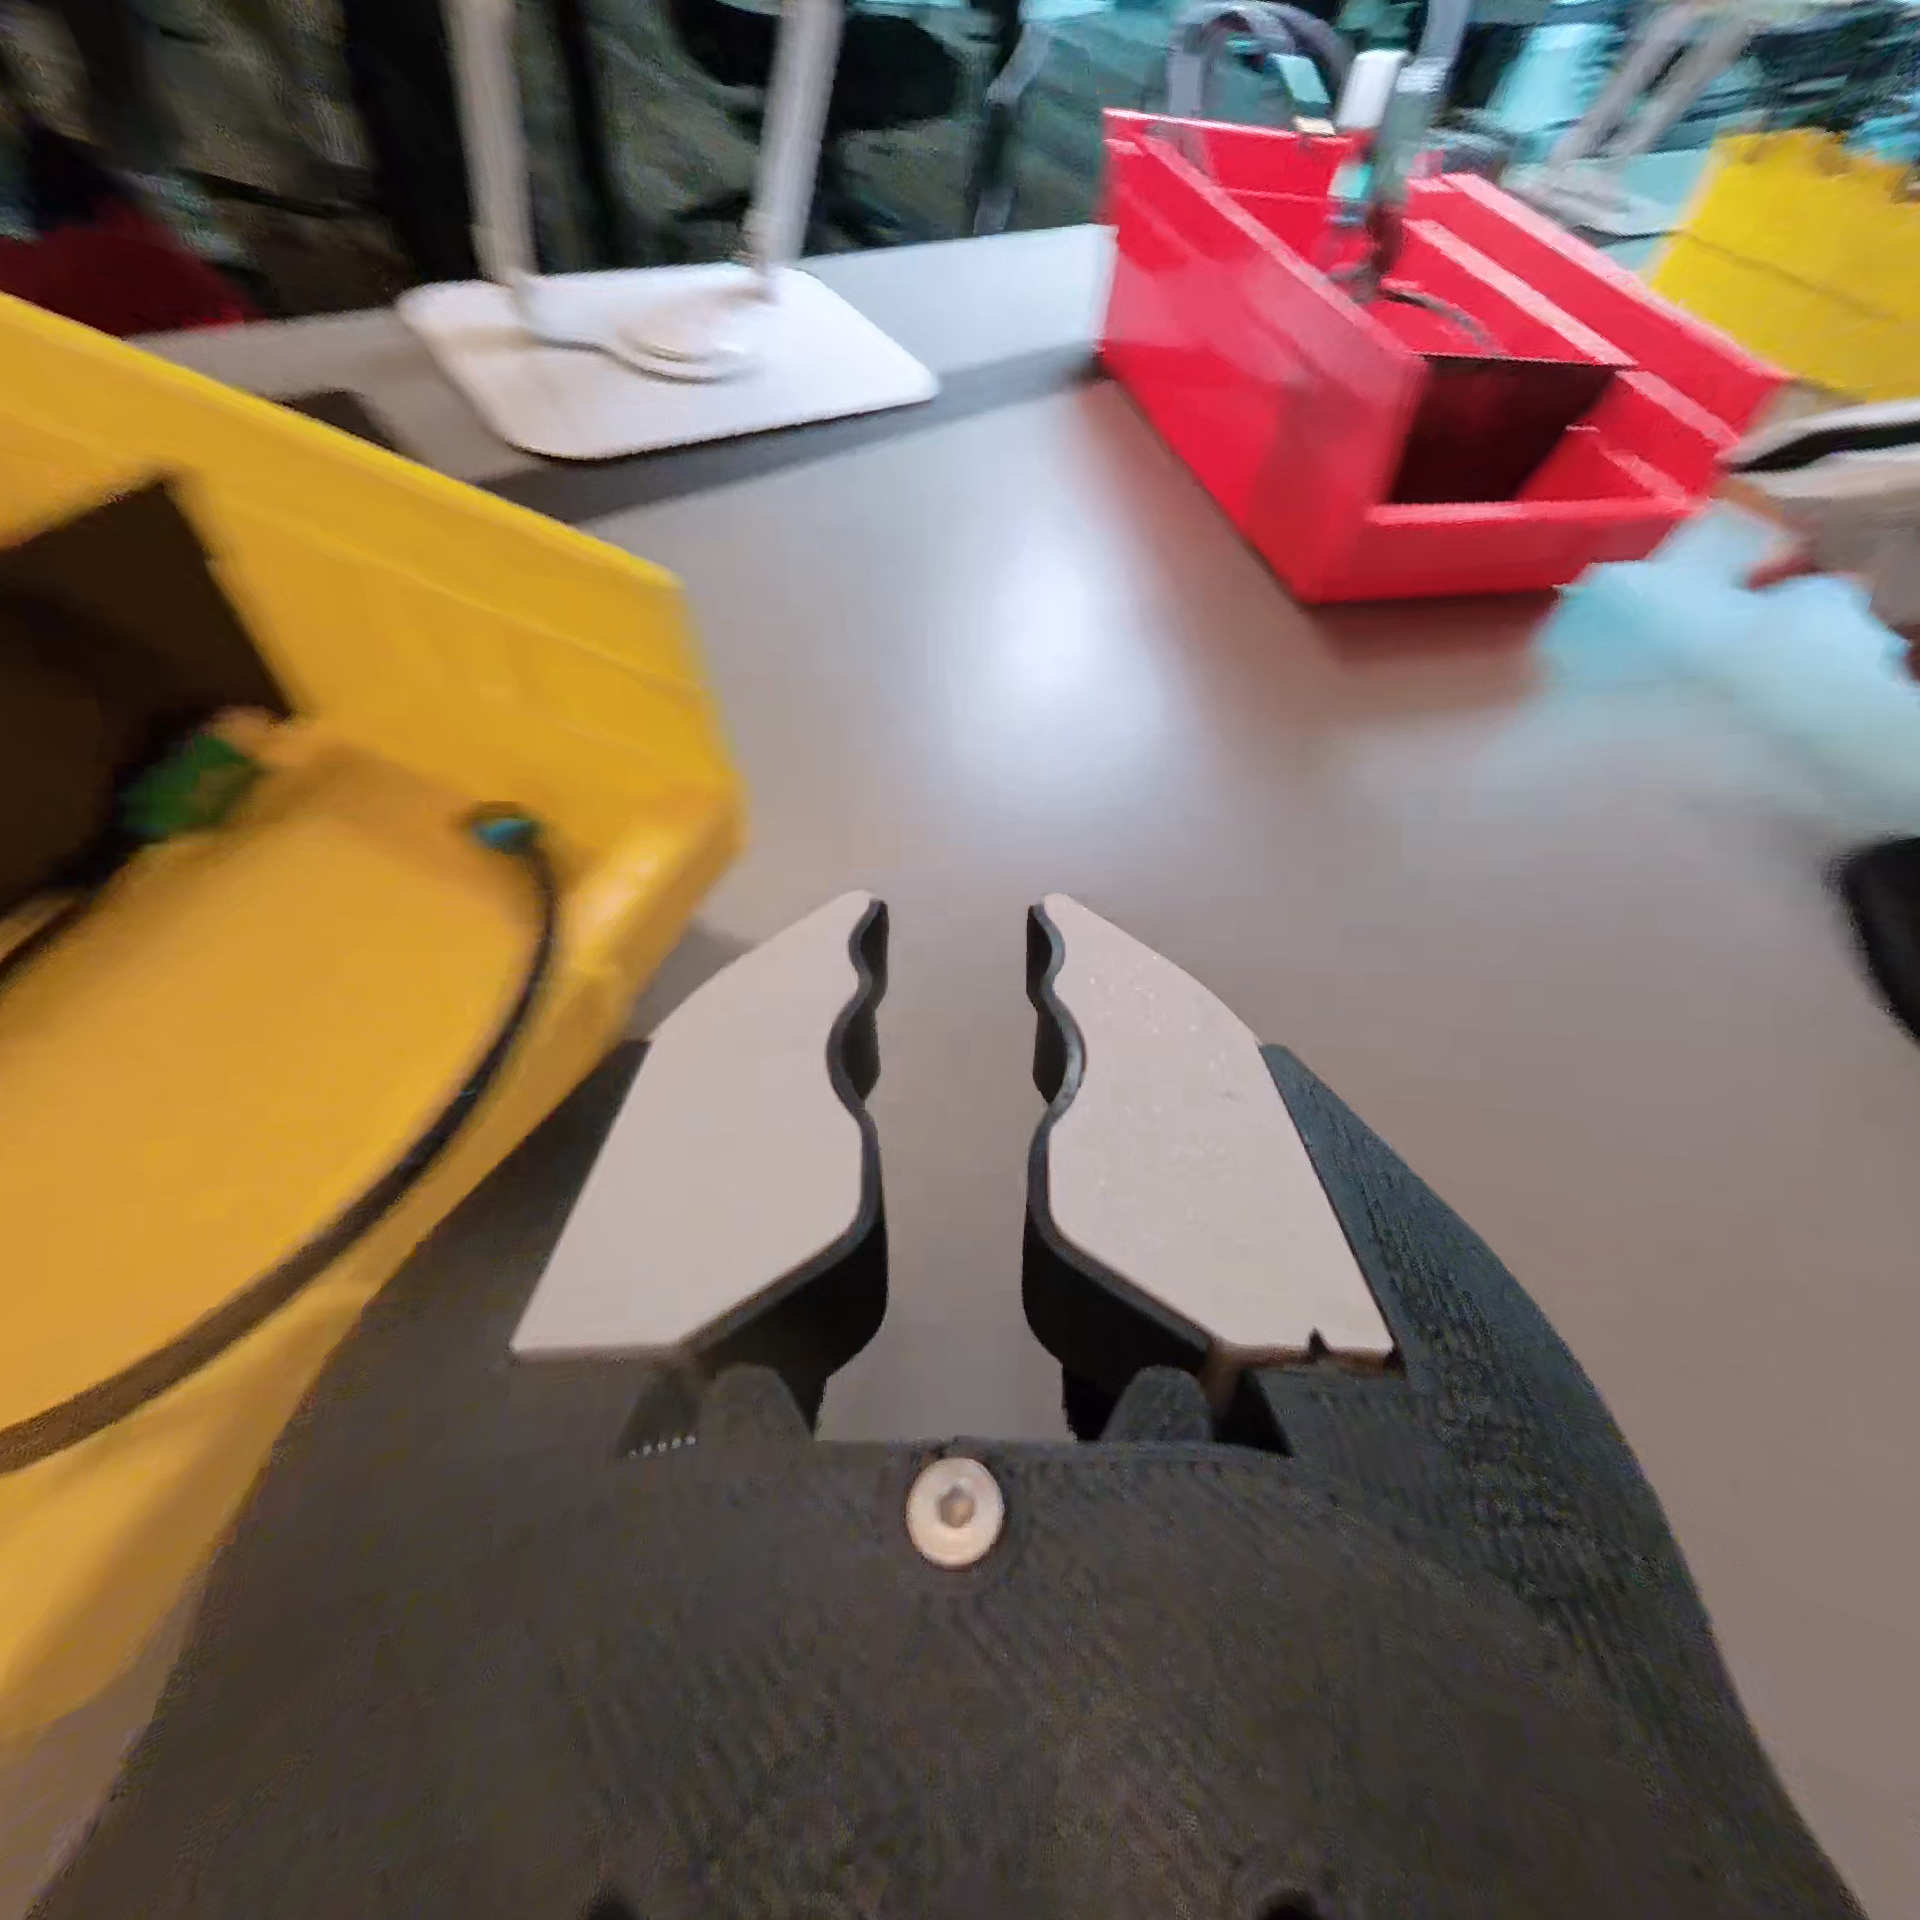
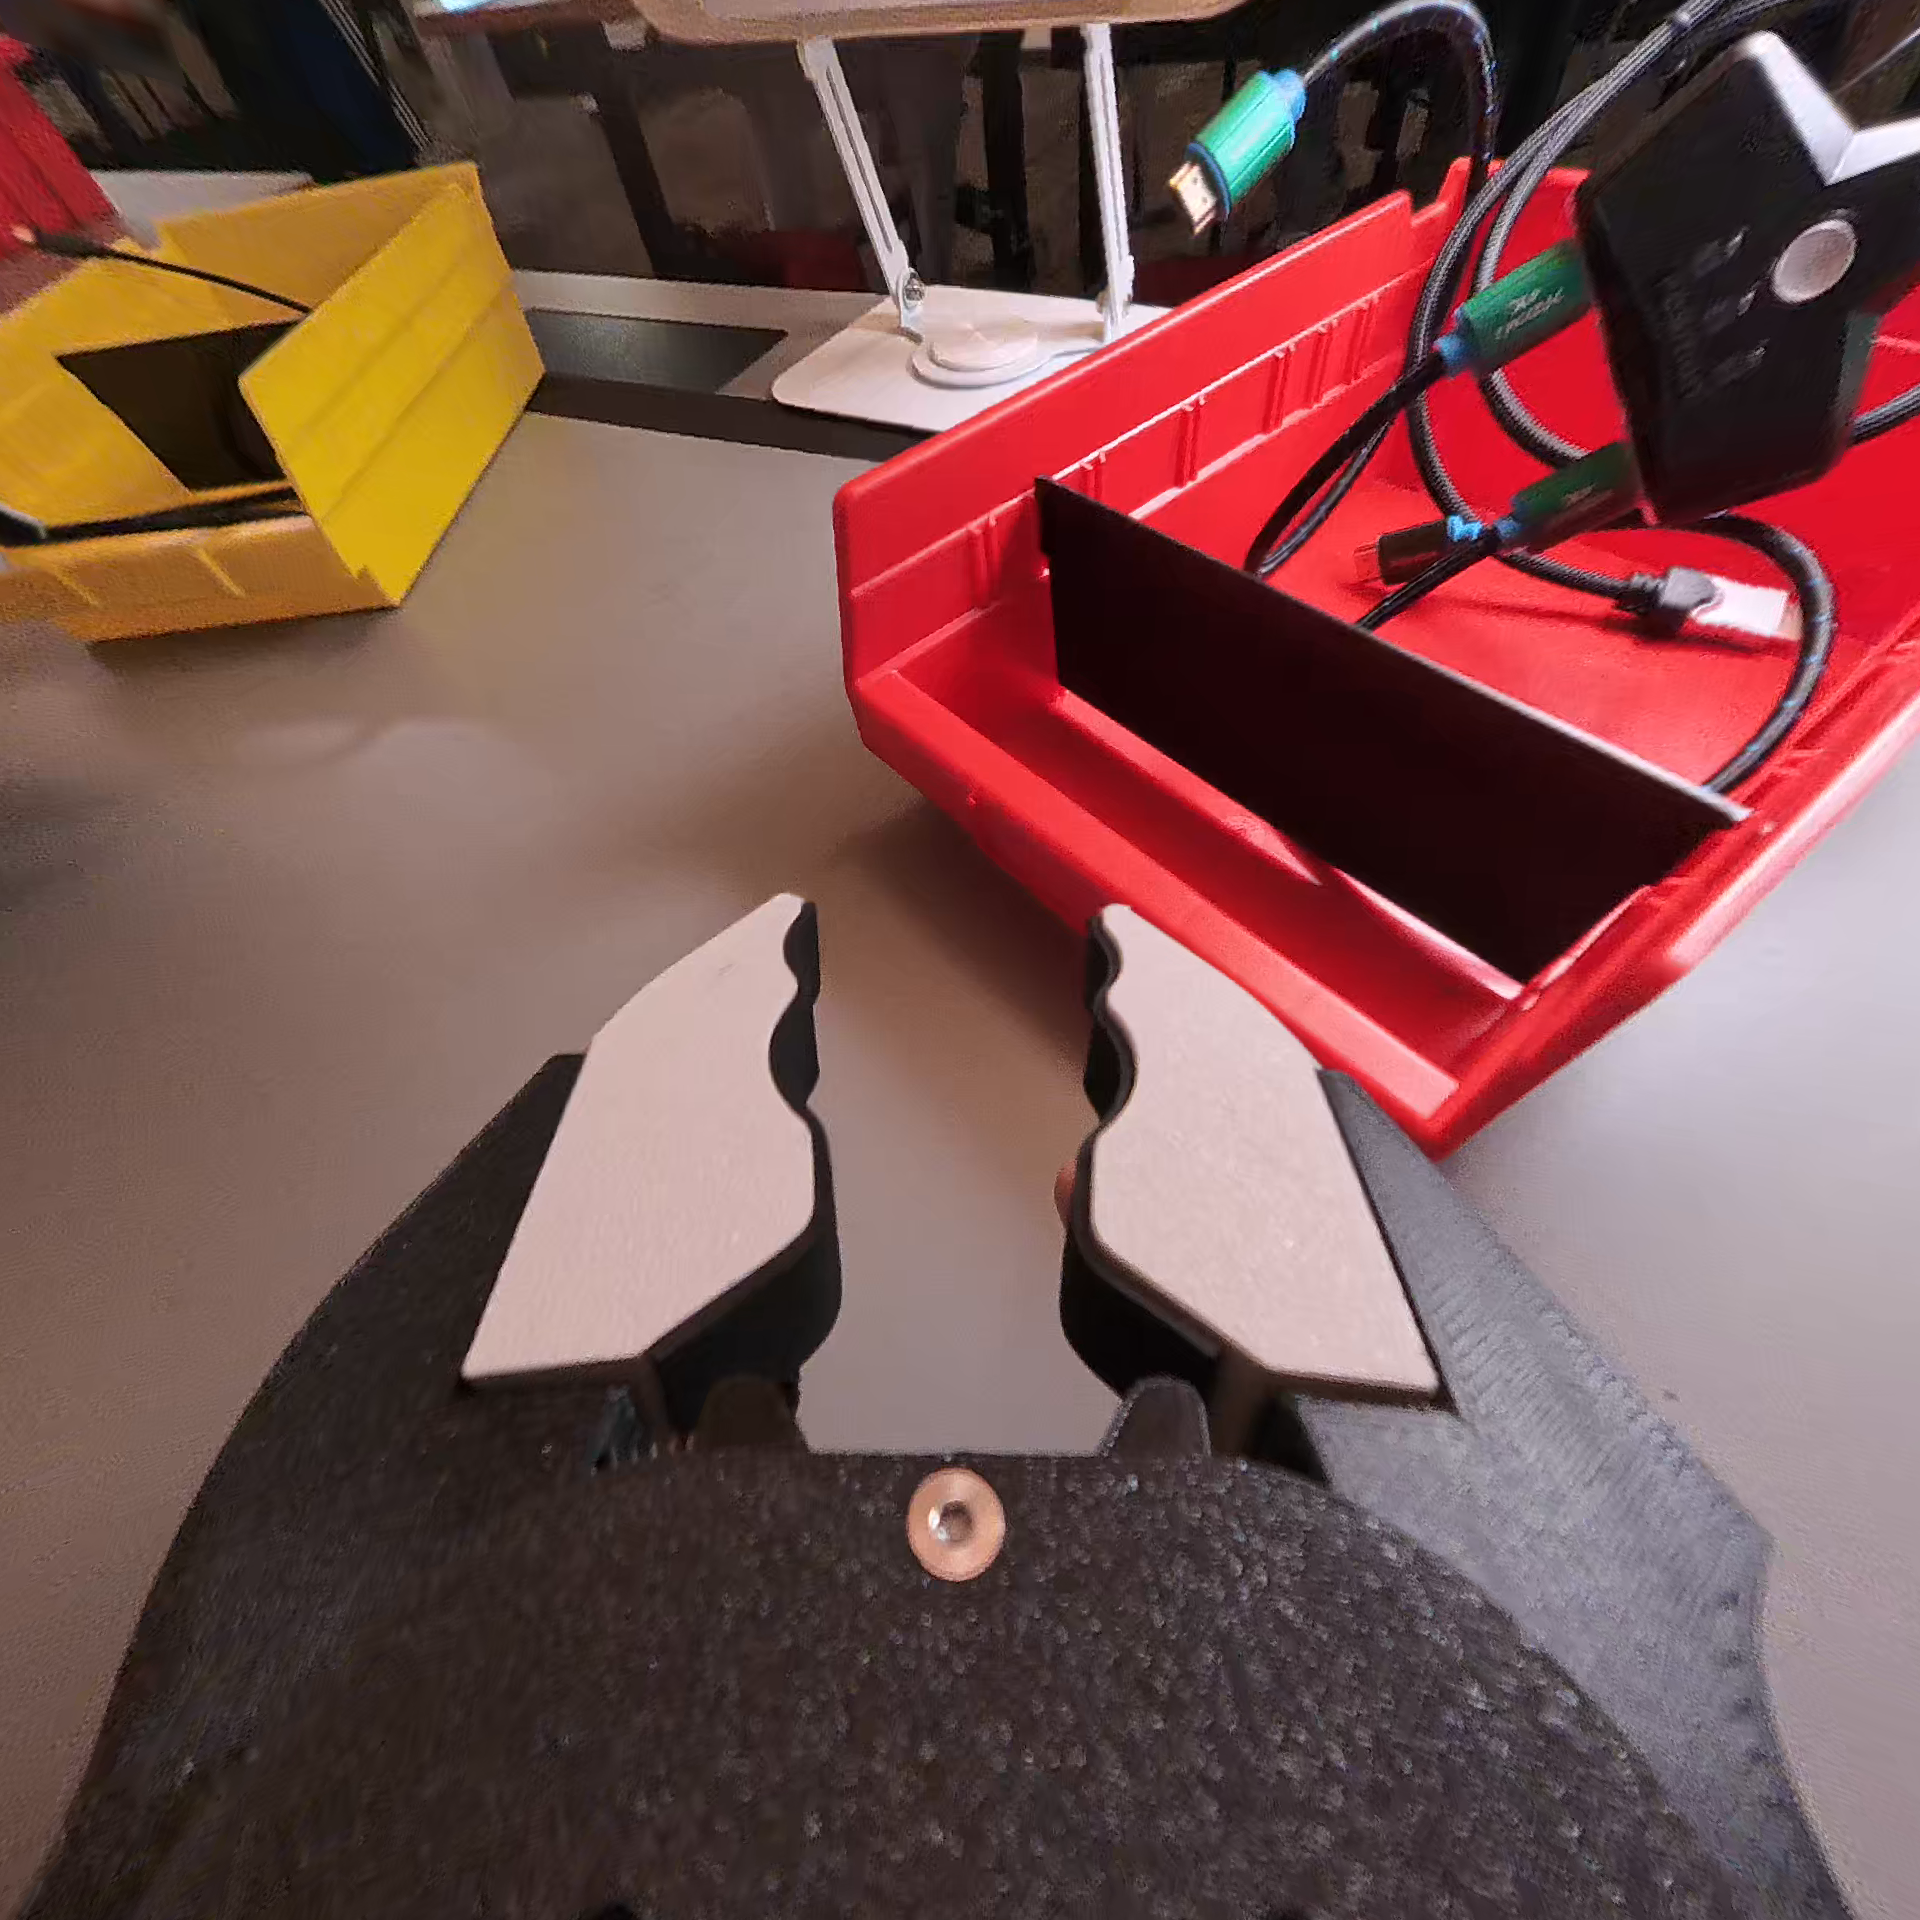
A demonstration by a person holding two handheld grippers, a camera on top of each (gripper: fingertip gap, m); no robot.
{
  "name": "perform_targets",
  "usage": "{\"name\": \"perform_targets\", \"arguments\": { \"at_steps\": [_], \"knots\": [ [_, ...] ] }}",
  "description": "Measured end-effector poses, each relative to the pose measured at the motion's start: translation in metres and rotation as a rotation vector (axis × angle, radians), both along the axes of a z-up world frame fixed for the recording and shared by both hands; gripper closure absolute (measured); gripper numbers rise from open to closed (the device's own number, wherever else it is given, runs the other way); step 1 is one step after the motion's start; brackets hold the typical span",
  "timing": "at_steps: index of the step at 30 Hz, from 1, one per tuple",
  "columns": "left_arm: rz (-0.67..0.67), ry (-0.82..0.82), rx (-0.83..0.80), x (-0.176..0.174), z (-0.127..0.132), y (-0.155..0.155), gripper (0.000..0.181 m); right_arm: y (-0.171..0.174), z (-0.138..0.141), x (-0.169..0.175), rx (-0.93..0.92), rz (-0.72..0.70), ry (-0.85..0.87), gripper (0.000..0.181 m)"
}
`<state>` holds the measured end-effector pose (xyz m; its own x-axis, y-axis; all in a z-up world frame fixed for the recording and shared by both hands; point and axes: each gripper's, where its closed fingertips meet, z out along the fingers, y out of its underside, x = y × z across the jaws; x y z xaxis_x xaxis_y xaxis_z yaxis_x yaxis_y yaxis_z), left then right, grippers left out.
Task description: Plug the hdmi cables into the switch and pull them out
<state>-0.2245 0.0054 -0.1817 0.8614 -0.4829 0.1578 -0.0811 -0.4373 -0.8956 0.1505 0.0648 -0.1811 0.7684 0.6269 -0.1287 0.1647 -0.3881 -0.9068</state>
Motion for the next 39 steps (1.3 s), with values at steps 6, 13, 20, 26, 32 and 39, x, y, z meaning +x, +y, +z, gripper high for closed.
{"name": "perform_targets", "arguments": {
  "at_steps": [6, 13, 20, 26, 32, 39],
  "knots": [
    [0.232, 0.274, 0.016, -0.072, 0.016, 0.022, 0.147, 0.005, -0.011, -0.012, 0.050, -0.004, 0.086, 0.134],
    [0.278, 0.434, -0.051, -0.136, 0.060, 0.072, 0.145, 0.004, -0.020, -0.018, 0.068, 0.021, 0.072, 0.136],
    [0.225, 0.436, -0.425, -0.186, 0.033, 0.134, 0.142, 0.006, -0.022, -0.013, 0.074, 0.008, 0.086, 0.135],
    [0.265, 0.225, -0.717, -0.201, -0.028, 0.173, 0.129, 0.008, -0.025, -0.009, 0.081, -0.001, 0.073, 0.135],
    [0.288, -0.073, -0.847, -0.194, -0.059, 0.202, 0.117, 0.008, -0.022, -0.009, 0.097, 0.018, 0.090, 0.136],
    [0.253, -0.157, -0.934, -0.191, -0.074, 0.208, 0.125, 0.007, -0.017, -0.008, 0.125, 0.018, 0.093, 0.136]
  ]
}}
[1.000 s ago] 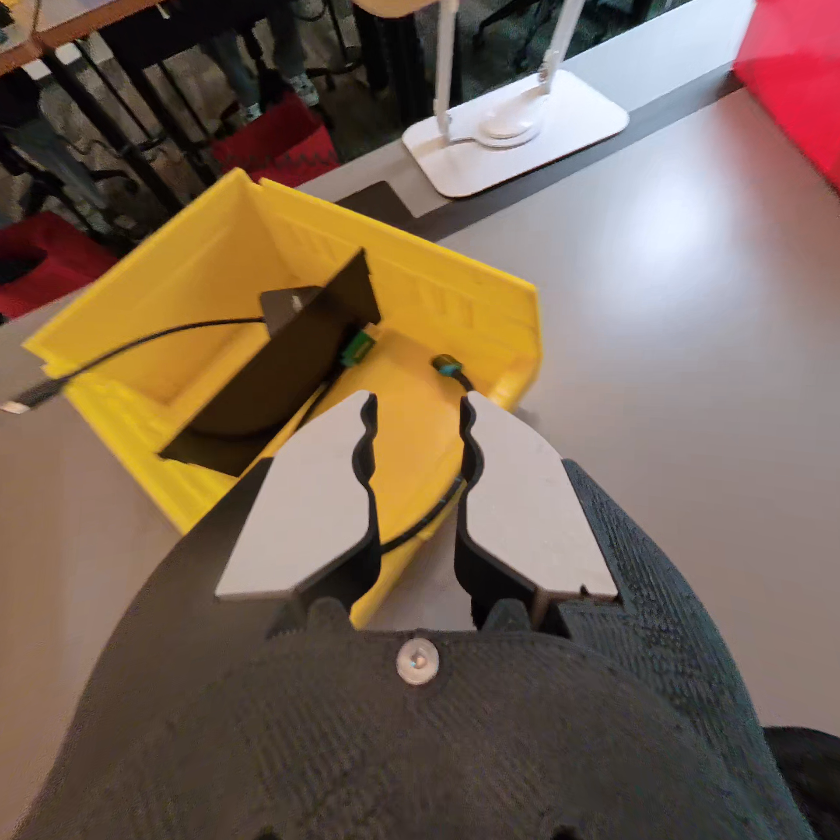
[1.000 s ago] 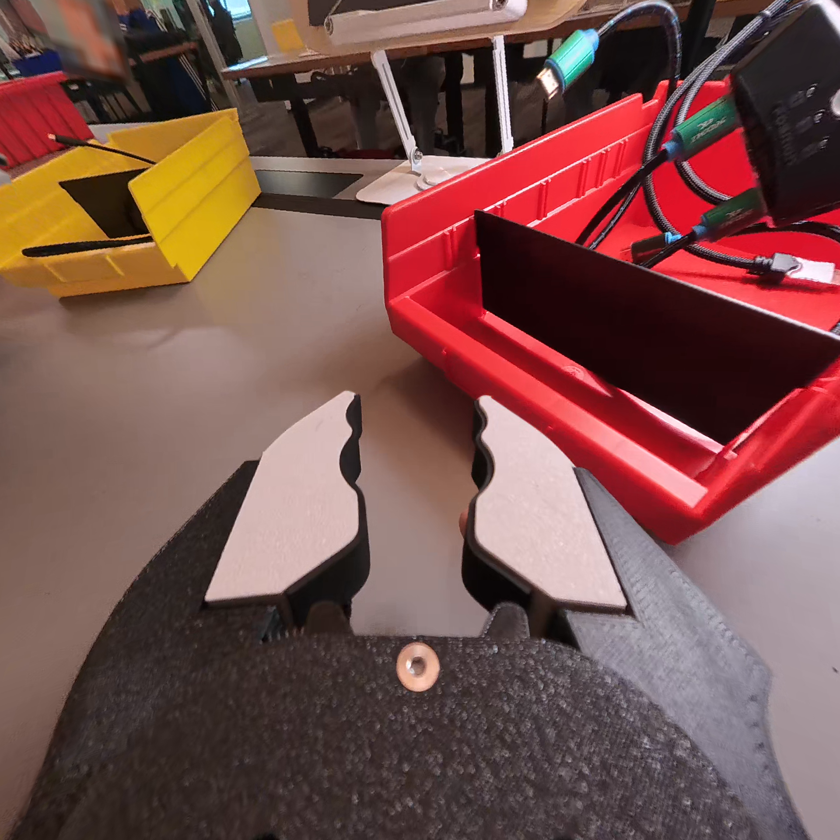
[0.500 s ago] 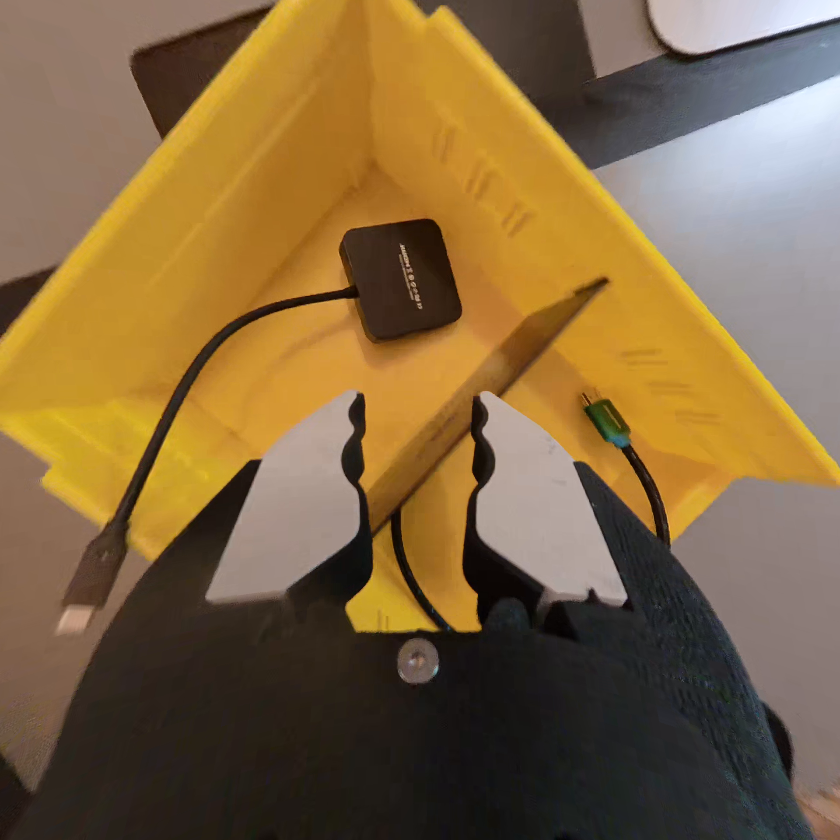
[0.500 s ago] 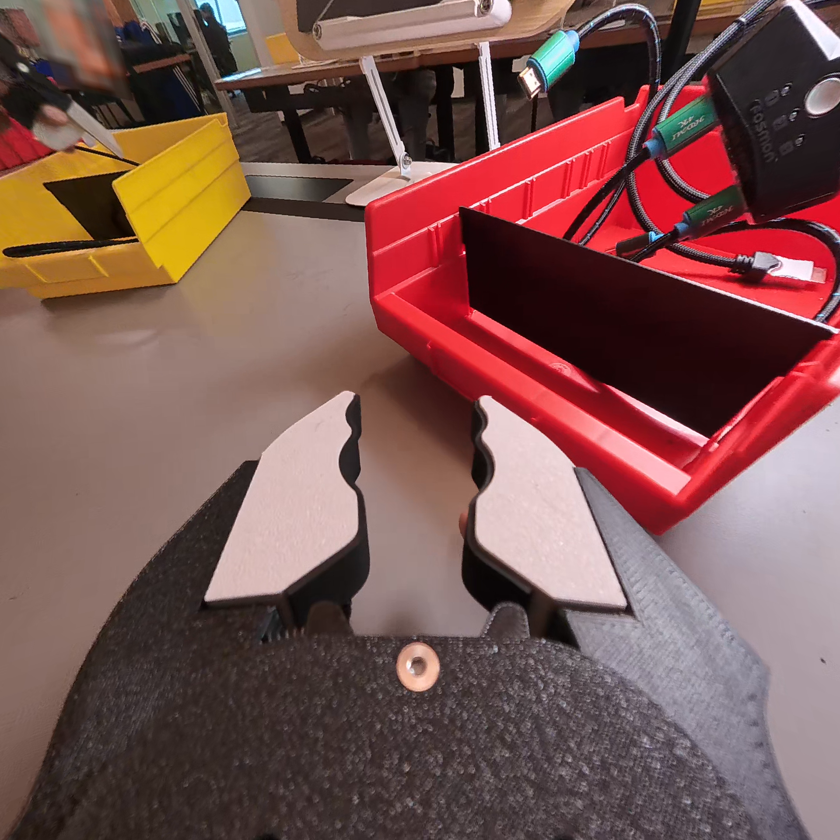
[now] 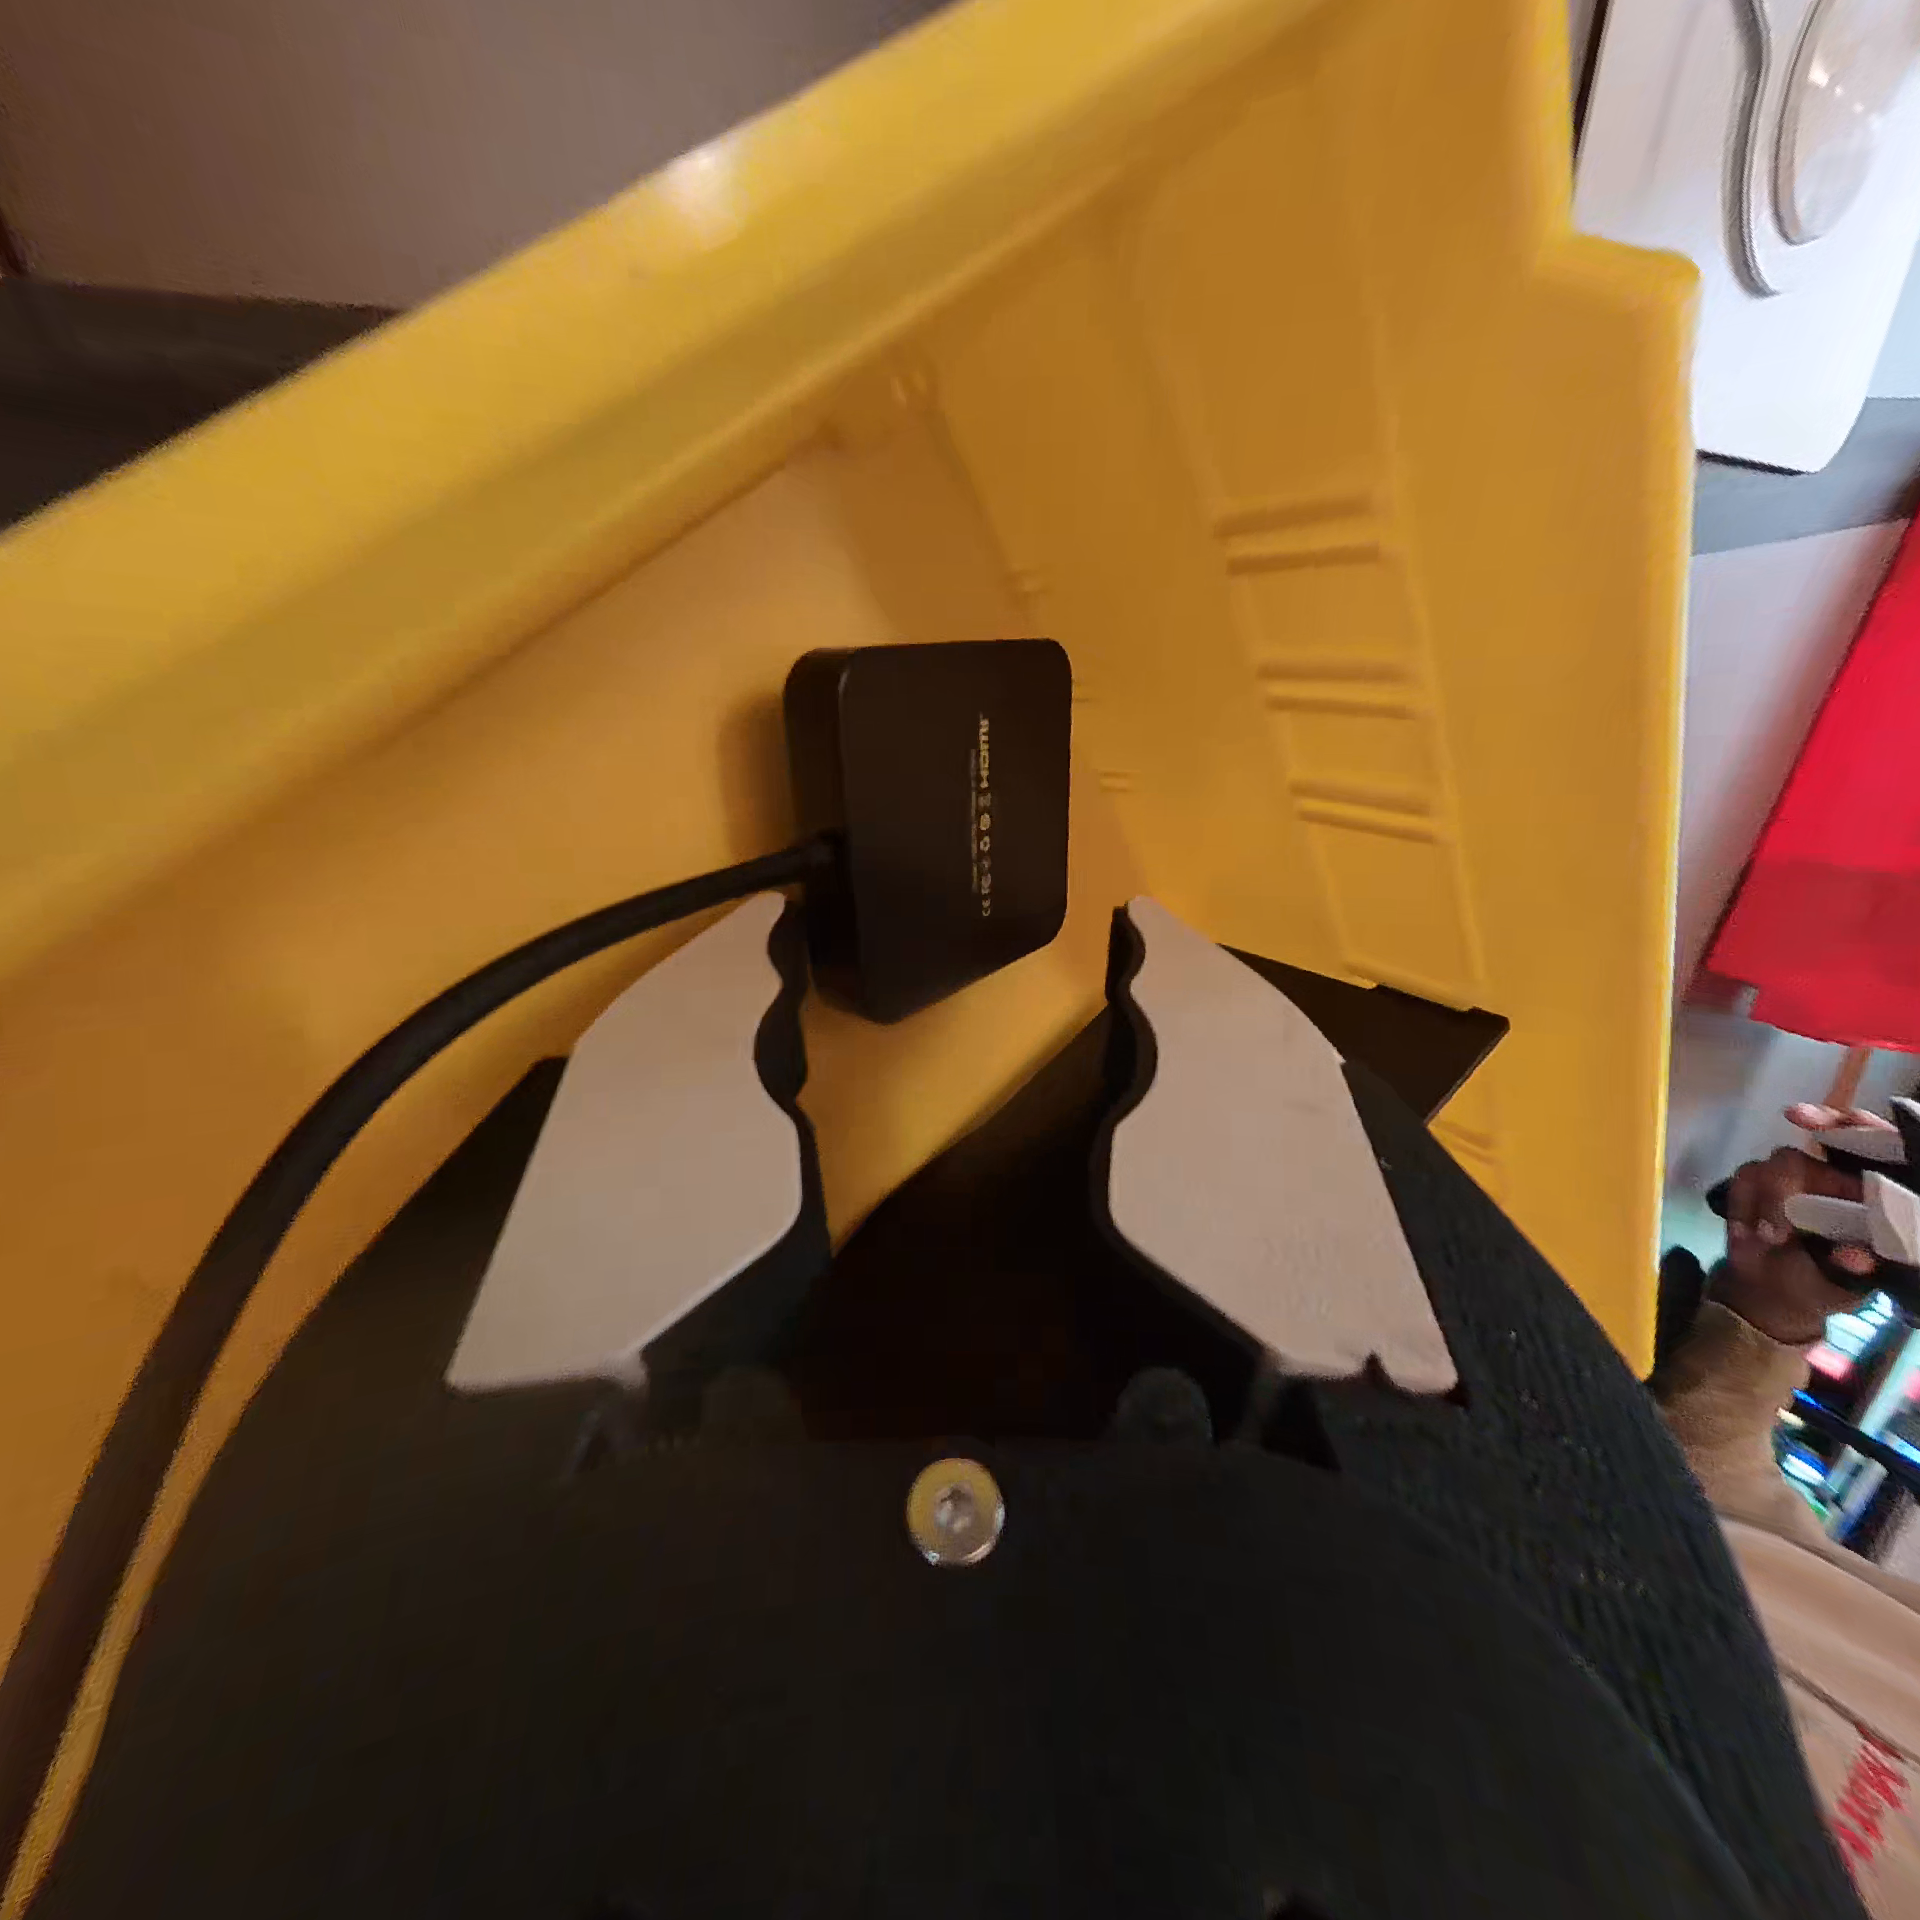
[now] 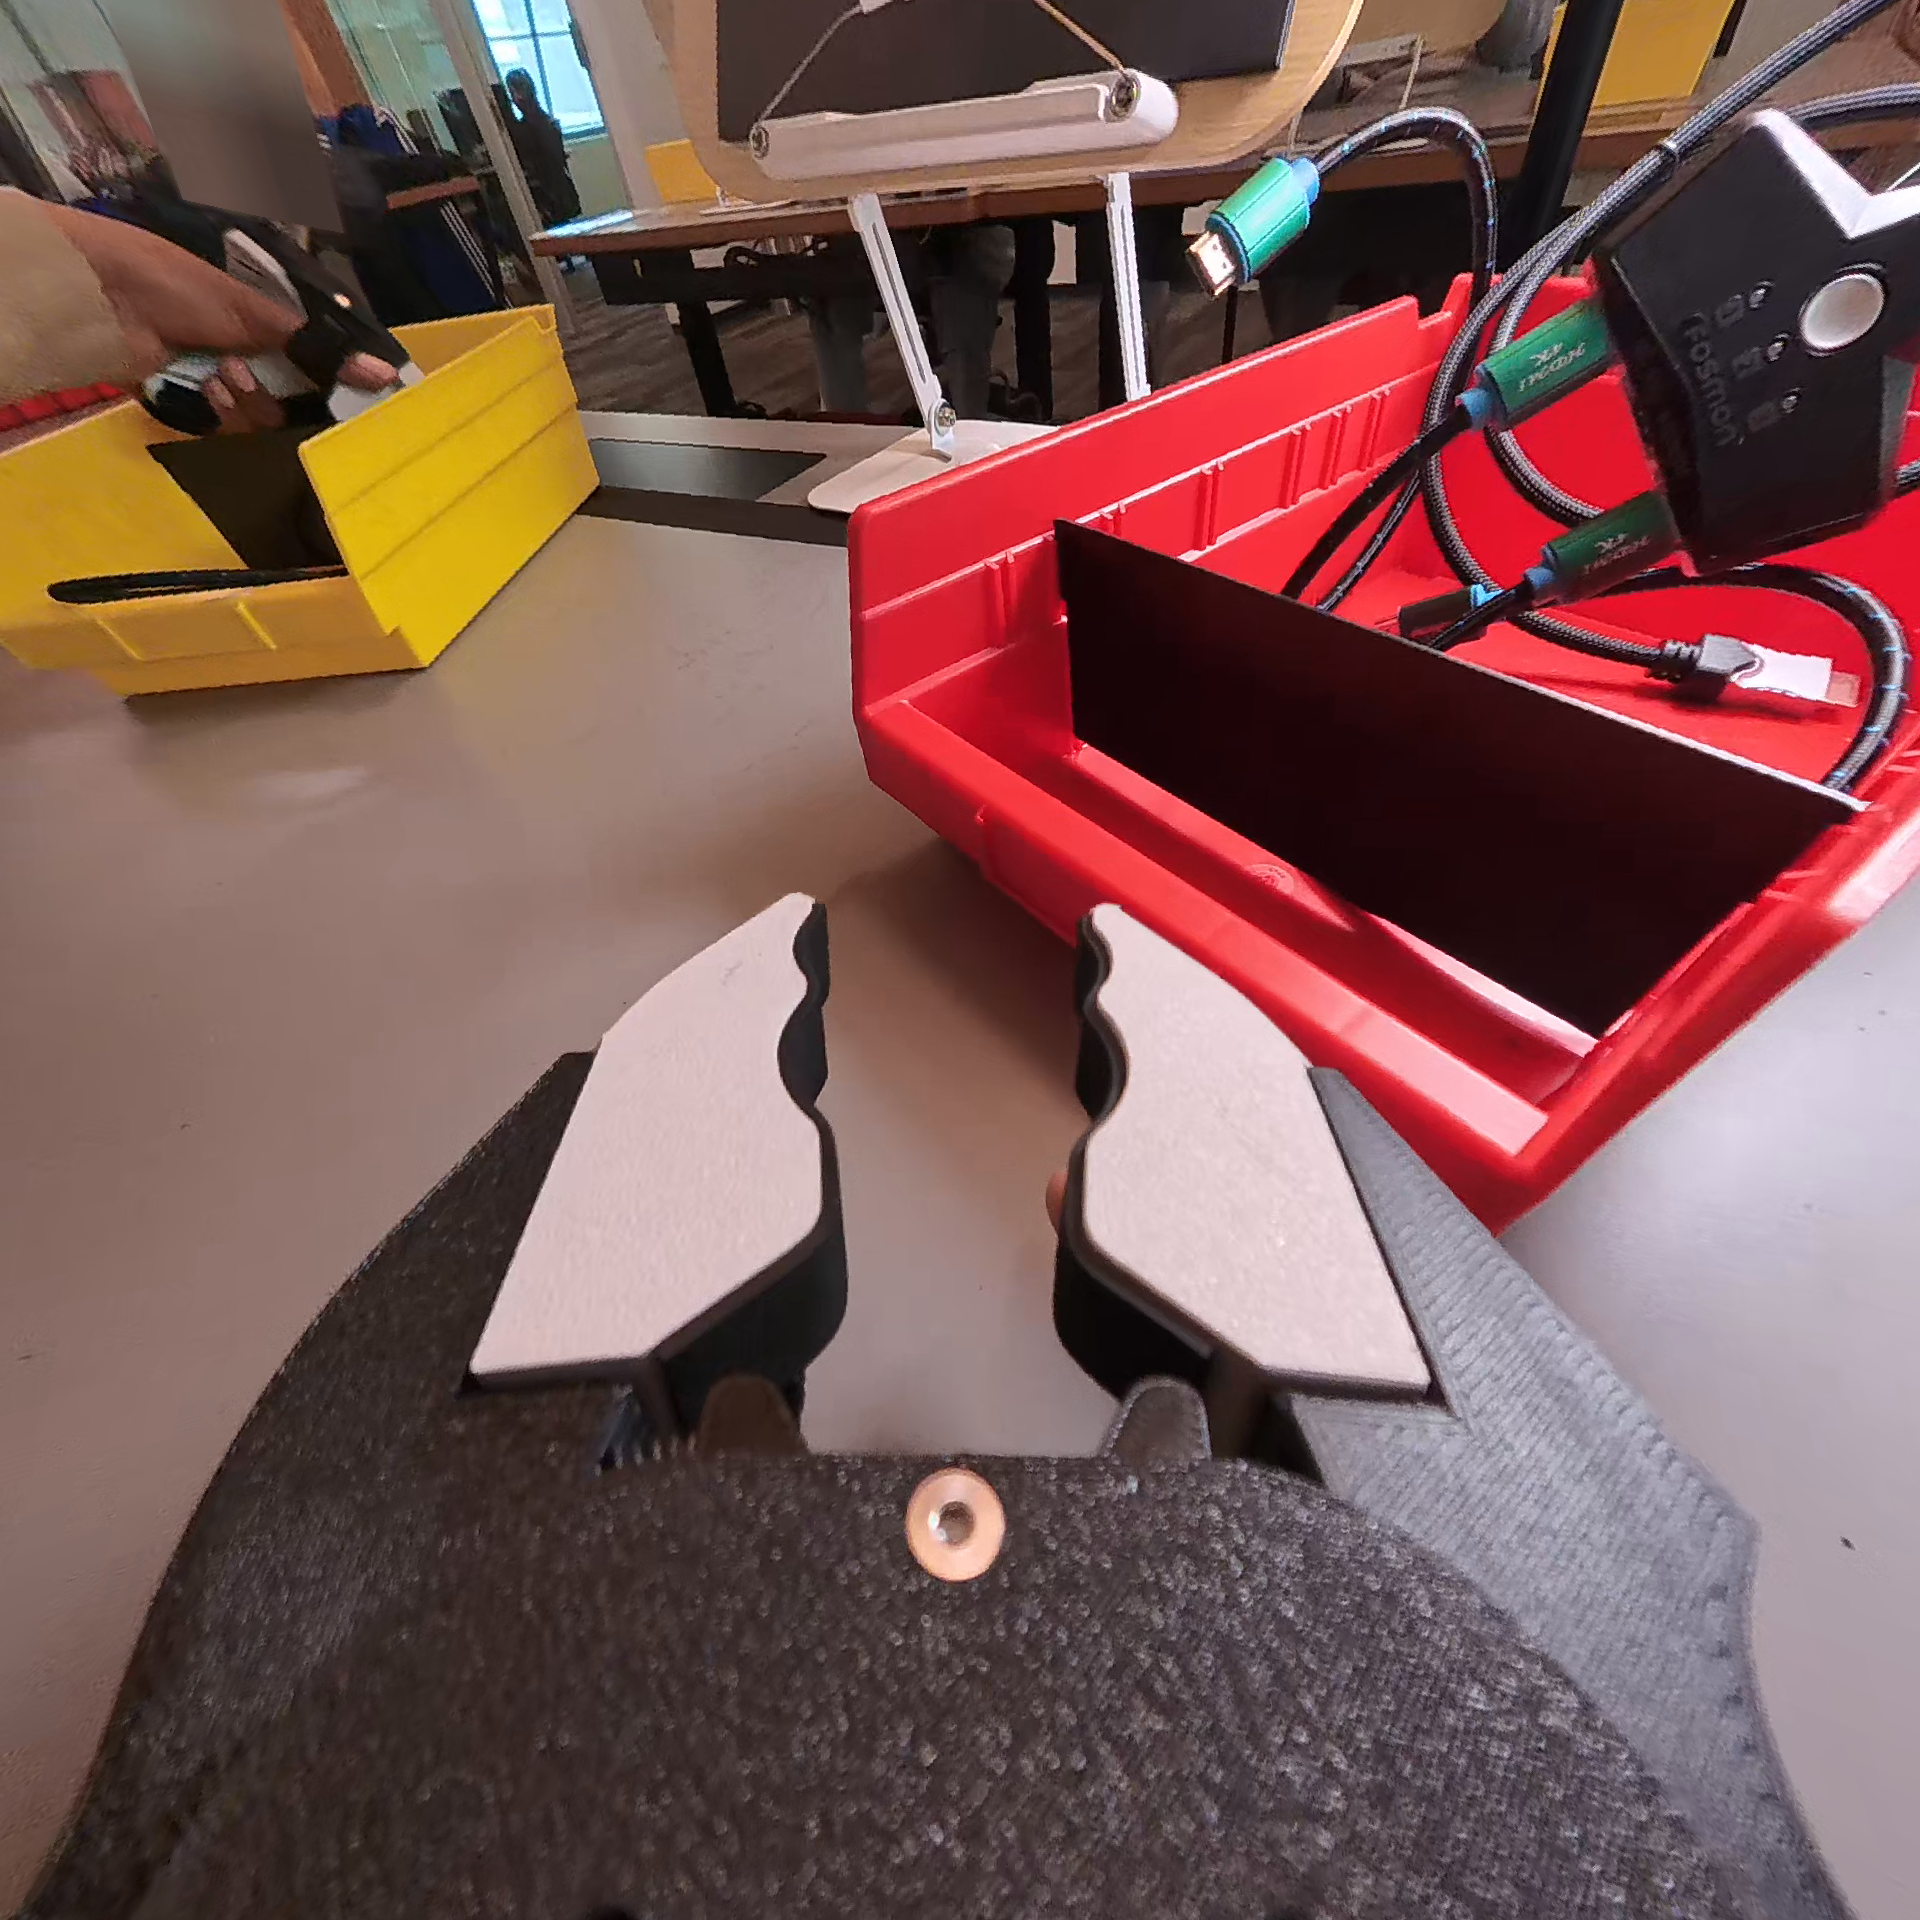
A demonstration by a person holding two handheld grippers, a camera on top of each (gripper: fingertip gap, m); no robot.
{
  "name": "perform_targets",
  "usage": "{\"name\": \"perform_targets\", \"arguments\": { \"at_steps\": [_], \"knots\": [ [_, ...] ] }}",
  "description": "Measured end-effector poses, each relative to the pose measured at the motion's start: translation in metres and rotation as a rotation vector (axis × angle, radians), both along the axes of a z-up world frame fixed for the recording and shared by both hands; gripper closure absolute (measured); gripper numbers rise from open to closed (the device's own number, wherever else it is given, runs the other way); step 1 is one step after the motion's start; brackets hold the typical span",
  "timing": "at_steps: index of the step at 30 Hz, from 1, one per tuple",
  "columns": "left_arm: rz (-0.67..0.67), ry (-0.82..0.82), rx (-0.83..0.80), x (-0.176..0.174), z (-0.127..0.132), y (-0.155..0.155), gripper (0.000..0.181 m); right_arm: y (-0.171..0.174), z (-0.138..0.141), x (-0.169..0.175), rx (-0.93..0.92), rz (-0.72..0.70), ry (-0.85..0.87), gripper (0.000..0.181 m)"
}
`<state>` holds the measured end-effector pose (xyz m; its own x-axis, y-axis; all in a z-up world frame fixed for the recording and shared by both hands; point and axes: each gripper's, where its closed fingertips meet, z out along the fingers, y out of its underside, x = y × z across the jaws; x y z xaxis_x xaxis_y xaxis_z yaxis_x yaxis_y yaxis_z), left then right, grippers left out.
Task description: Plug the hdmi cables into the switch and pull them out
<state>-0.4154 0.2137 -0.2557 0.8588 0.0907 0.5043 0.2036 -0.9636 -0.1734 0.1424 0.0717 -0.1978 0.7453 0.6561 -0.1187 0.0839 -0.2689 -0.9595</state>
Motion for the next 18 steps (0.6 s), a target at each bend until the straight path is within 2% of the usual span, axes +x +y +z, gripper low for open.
{"name": "perform_targets", "arguments": {
  "at_steps": [2, 5, 9, 13, 18],
  "knots": [
    [-0.011, -0.016, -0.031, 0.002, -0.003, -0.002, 0.132, 0.000, 0.002, 0.000, 0.008, 0.000, 0.010, 0.136],
    [-0.041, 0.033, -0.032, -0.001, -0.004, -0.004, 0.153, -0.001, 0.005, -0.001, 0.023, 0.004, 0.012, 0.136],
    [-0.051, 0.049, 0.057, -0.002, 0.012, 0.001, 0.160, -0.004, 0.011, -0.002, 0.052, 0.014, 0.015, 0.136],
    [-0.056, 0.097, 0.170, -0.006, 0.043, 0.004, 0.164, -0.007, 0.013, -0.005, 0.067, 0.028, 0.004, 0.135],
    [-0.074, 0.160, 0.364, -0.006, 0.105, 0.001, 0.164, -0.011, 0.014, -0.011, 0.085, 0.049, -0.018, 0.135]
  ]
}}
